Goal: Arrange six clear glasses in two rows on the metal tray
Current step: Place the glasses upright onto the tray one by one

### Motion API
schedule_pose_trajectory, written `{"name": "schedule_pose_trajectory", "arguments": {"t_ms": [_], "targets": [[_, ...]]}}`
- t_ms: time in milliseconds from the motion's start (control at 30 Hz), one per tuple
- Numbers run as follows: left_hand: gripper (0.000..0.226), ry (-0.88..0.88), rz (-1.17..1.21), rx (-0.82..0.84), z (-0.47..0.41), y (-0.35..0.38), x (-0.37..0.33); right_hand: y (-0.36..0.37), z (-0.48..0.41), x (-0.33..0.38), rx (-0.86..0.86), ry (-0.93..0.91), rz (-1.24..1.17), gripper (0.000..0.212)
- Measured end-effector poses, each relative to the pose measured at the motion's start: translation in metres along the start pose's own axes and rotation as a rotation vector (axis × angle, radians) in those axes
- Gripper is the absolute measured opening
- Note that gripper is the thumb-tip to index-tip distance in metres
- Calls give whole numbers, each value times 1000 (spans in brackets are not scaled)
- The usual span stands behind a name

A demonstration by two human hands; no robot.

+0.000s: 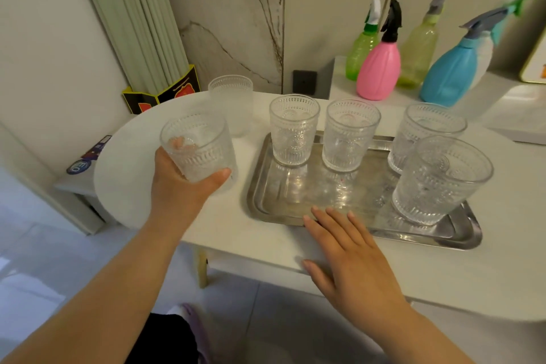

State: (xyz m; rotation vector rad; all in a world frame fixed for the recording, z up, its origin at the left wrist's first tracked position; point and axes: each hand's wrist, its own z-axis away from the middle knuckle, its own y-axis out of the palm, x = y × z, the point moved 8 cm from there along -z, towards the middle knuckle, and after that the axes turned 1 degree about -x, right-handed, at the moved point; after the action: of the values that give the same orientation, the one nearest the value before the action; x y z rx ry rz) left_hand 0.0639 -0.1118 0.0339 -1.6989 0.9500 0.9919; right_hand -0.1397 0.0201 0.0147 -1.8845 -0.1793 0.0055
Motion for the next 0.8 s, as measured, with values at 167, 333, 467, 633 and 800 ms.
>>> {"name": "schedule_pose_trajectory", "arguments": {"t_ms": [167,333,467,633,800], "targets": [[70,40,127,165,40,44,-33,-16,16,-22,-32,61,28,57],[71,69,133,338,65,101,-57,-30,37,-54,-67,195,36,52],[69,87,112,386,77,131,-67,-25,54,-65,-48,237,35,58],[69,67,134,453,86,156,-70,-23,60,-72,-34,248,14,63],[76,89,86,482,88,166,-70,-24,59,-72,-72,227,64,62]]}}
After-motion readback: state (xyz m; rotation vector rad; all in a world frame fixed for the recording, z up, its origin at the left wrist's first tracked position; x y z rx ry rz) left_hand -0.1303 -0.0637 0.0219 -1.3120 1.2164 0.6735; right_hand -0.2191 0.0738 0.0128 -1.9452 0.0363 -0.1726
